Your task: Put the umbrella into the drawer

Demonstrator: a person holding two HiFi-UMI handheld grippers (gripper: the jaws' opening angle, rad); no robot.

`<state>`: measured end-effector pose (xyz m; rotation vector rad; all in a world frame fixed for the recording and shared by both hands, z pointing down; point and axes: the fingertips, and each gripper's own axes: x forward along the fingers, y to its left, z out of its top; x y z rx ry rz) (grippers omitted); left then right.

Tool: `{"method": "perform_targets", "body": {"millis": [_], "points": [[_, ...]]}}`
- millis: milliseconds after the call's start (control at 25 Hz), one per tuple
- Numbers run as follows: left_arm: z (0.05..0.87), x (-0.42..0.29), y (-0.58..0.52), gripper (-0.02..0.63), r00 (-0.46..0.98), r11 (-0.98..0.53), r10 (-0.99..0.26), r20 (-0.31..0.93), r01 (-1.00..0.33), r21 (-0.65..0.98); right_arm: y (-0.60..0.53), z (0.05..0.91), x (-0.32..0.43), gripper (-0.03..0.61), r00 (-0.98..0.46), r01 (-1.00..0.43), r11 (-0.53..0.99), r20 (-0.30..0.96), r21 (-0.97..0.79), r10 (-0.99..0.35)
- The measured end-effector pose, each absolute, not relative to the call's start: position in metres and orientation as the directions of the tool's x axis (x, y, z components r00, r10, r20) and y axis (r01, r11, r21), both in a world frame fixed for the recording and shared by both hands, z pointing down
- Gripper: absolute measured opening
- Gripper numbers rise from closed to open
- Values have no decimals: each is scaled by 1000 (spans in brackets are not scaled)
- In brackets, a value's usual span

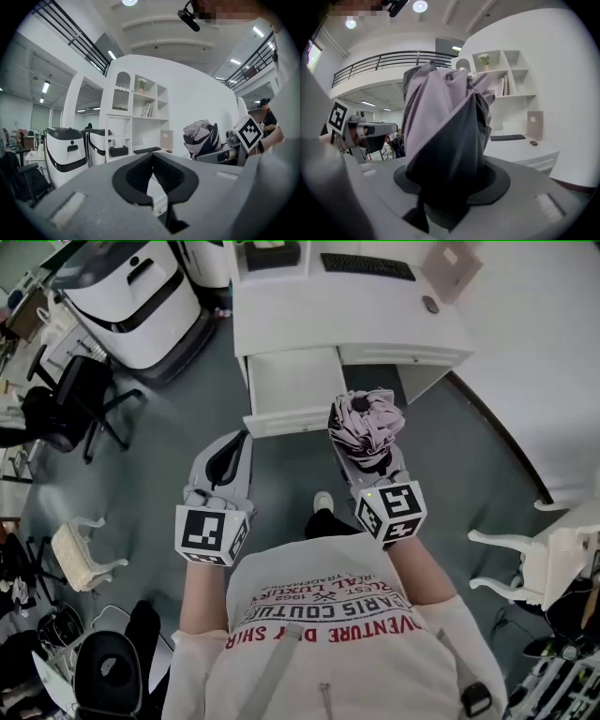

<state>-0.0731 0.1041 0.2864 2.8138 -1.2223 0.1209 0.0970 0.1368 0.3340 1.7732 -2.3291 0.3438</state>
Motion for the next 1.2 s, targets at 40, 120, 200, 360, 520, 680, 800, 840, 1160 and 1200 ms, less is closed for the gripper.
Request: {"method": "perform_targets", "body": {"millis": [40, 120, 200, 360, 520, 680, 800, 840, 1160, 1200], "points": [[284, -60, 89, 6, 667, -667, -739, 99, -744, 35, 120, 333, 109, 218, -289, -957, 280, 296, -73, -910], [281, -36, 62, 6, 637, -637, -764, 99, -770, 35, 86, 334, 133, 218, -336, -941, 329, 303, -77, -892], [282, -15, 35, 6, 605, -605, -789, 106, -795, 41, 52, 337, 154, 218, -373, -926, 370, 315, -71, -873], [296, 11, -7, 6, 552, -549, -821, 145, -834, 62, -1, 351, 178, 219, -435, -897, 432, 347, -90, -831], [312, 17, -35, 6, 521, -517, -836, 174, -853, 71, -41, 370, 179, 219, -485, -868, 486, 387, -102, -784], [331, 15, -60, 6, 508, -503, -838, 198, -861, 77, -72, 394, 170, 221, -518, -845, 521, 434, -124, -737], [348, 8, -83, 6, 516, -507, -834, 197, -857, 94, -93, 418, 154, 221, -539, -822, 557, 477, -118, -695], [354, 3, -92, 6, 518, -509, -832, 199, -855, 97, -101, 428, 146, 221, -545, -812, 572, 496, -112, -676], [412, -15, -165, 6, 566, -547, -798, 208, -824, 146, -154, 533, 102, 224, -575, -702, 704, 665, -104, -476], [423, -15, -169, 6, 572, -549, -795, 205, -820, 159, -154, 550, 98, 224, -578, -683, 721, 688, -113, -439]]}}
